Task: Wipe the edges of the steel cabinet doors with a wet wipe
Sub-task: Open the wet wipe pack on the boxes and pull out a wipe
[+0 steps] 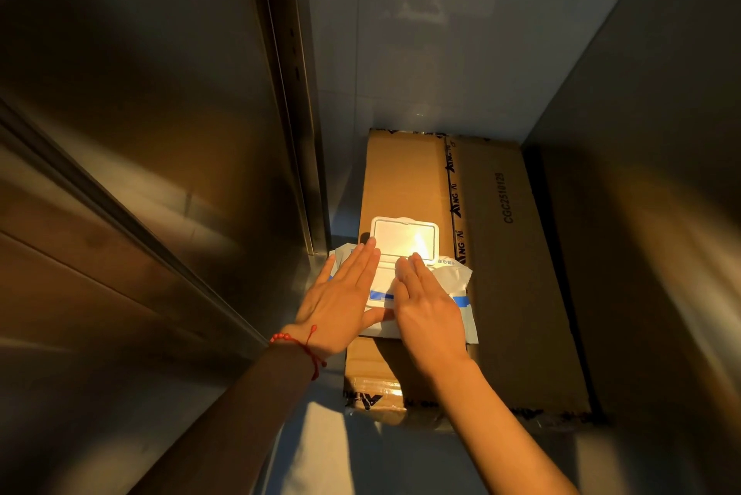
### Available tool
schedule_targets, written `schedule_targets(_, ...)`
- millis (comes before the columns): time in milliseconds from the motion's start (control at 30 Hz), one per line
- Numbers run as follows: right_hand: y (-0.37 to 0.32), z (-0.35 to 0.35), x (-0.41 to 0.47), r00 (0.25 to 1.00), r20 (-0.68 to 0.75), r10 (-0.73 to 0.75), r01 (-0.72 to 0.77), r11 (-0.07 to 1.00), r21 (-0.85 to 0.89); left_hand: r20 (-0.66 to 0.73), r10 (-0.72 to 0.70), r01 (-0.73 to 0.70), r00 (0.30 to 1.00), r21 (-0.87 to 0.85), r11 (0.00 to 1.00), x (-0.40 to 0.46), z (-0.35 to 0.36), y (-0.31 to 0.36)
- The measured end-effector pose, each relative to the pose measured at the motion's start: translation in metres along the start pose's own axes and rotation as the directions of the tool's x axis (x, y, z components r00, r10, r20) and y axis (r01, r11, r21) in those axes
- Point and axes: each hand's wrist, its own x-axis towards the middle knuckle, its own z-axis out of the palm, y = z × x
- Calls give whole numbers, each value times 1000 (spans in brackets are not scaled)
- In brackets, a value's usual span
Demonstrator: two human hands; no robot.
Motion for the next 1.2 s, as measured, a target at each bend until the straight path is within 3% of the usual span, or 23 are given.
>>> schedule_targets(300,1,-4,7,998,59,4,-2,1000,-30,-16,-2,3,1000,19,1000,2,3,-1)
schedule_targets(633,-2,0,7,990,127,-55,82,973,-218,5,14,-14,1000,45,999,-1,-4,1)
schedule_targets(900,-1,-3,5,999,40,-21,24,997,-80,29,3,-5,1000,52,999,0,-6,2)
schedule_targets(1200,-2,-2,8,996,84,23,-25,999,22,37,3,-5,999,43,999,1,-6,2)
